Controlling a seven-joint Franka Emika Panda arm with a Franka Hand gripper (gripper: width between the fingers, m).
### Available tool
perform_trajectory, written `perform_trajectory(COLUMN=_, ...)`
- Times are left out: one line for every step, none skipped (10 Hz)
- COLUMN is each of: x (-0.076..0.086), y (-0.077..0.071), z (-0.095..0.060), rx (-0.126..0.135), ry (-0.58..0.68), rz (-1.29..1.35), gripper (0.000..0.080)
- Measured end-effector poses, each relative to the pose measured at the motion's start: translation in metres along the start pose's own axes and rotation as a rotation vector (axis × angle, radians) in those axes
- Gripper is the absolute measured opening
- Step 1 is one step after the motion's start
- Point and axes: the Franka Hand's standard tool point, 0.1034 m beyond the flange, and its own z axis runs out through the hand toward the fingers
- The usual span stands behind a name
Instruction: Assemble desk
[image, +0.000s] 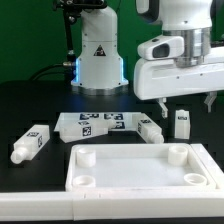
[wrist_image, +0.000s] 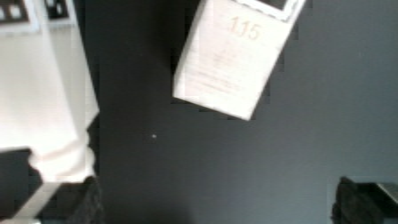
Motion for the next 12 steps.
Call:
perform_trajectory(x=-0.002, y=-0.003, z=0.002, rx=0.008, ry=-0.019, rz=0.177, gripper=0.0649)
perform_trajectory(x=-0.007, y=-0.006, z=0.007, rx=0.019, ry=-0.036, rz=0.39, gripper=0.0649)
perform_trajectory(x=-0.007, y=-0.007, z=0.006, rx=0.021, ry=-0.036, rz=0.375, gripper=0.0649)
perform_trajectory(x=-0.007, y=-0.007, z=0.007, rx=0.02, ry=-0.038, rz=0.377, gripper=0.0649)
perform_trajectory(x=-0.007, y=-0.005, z=0.007, rx=0.018, ry=-0.051, rz=0.363, gripper=0.0649)
perform_trajectory(x=-0.008, y=-0.005, z=0.007, rx=0.018, ry=-0.052, rz=0.359, gripper=0.0649)
perform_trajectory(x=-0.012, y=-0.002, z=0.009, rx=0.006, ry=-0.133, rz=0.25, gripper=0.0649)
perform_trajectory(x=-0.006, y=0.001, z=0.007, rx=0.012, ry=-0.213, rz=0.157, gripper=0.0649)
perform_trajectory(x=-0.001, y=0.001, z=0.006, rx=0.029, ry=-0.287, rz=0.061, gripper=0.0649)
perform_trajectory(x=-0.001, y=-0.001, z=0.01, rx=0.039, ry=-0.365, rz=0.026, gripper=0.0649)
perform_trajectory(x=-0.003, y=-0.001, z=0.011, rx=0.039, ry=-0.411, rz=0.03, gripper=0.0649)
perform_trajectory(x=-0.007, y=0.0, z=0.009, rx=0.038, ry=-0.498, rz=0.032, gripper=0.0649)
